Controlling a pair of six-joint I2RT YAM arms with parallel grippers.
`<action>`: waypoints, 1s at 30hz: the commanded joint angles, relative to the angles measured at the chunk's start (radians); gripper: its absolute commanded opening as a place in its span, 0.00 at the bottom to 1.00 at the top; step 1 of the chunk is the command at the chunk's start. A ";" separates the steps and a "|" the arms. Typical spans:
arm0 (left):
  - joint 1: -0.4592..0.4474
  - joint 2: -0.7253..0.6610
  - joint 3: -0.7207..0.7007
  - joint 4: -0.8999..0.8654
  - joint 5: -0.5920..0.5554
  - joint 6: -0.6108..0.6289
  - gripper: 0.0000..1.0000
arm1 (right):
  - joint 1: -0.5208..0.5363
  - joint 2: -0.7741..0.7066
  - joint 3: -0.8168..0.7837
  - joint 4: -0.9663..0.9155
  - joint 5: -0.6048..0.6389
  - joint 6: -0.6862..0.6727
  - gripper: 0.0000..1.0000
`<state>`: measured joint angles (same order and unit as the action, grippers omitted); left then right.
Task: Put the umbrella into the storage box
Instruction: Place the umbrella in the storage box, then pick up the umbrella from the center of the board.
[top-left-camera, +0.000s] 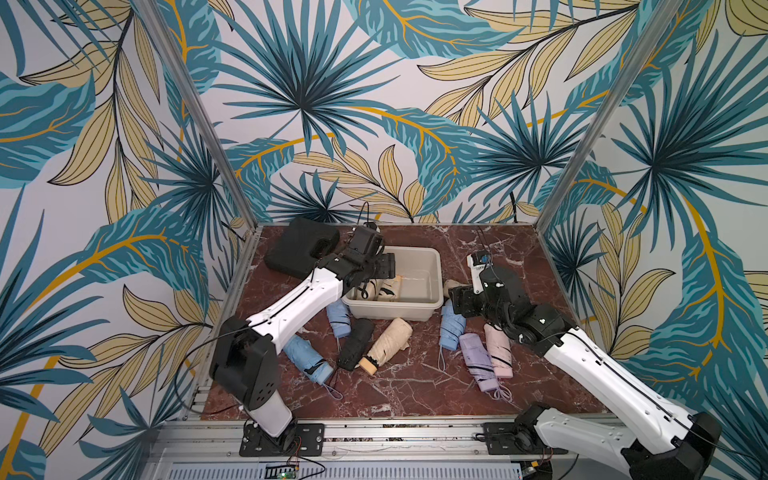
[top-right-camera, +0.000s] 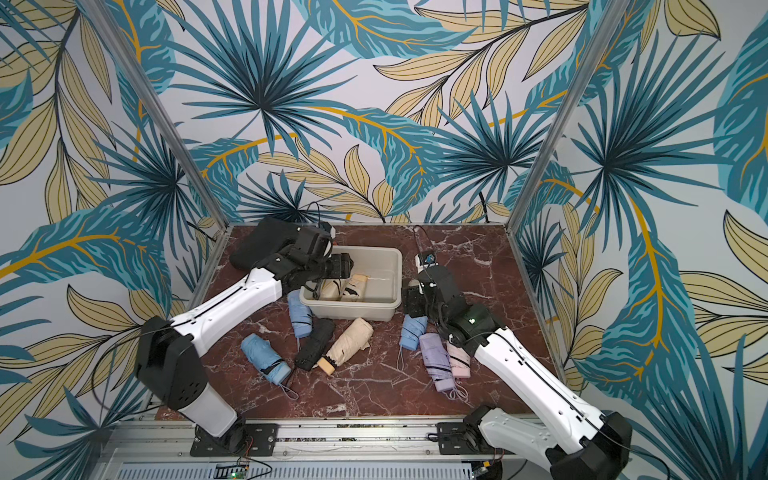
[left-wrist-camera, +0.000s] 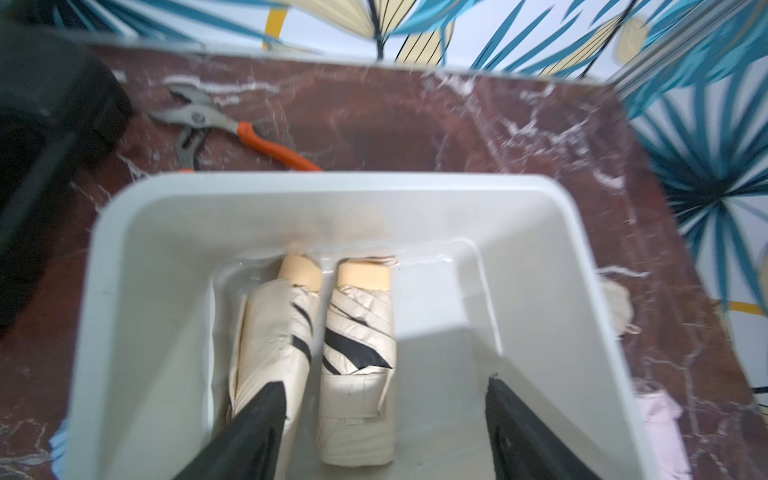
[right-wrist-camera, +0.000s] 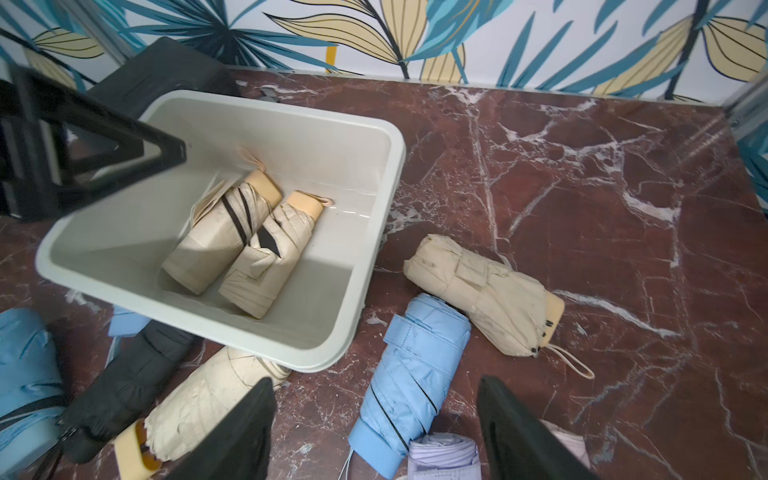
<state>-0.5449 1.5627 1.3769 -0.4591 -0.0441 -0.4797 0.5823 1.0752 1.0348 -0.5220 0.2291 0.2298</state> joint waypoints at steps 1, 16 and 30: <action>0.029 -0.117 -0.105 0.117 0.008 -0.013 0.82 | 0.000 0.008 0.025 0.090 -0.159 -0.111 0.78; 0.290 -0.533 -0.478 0.241 0.033 -0.219 0.88 | 0.198 0.262 0.091 0.172 -0.629 -0.685 0.80; 0.333 -0.659 -0.533 0.130 -0.067 -0.183 0.88 | 0.341 0.629 0.282 -0.180 -0.484 -1.268 0.87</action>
<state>-0.2173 0.9306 0.8551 -0.2867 -0.0708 -0.6876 0.9123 1.6680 1.2755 -0.5999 -0.2943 -0.9047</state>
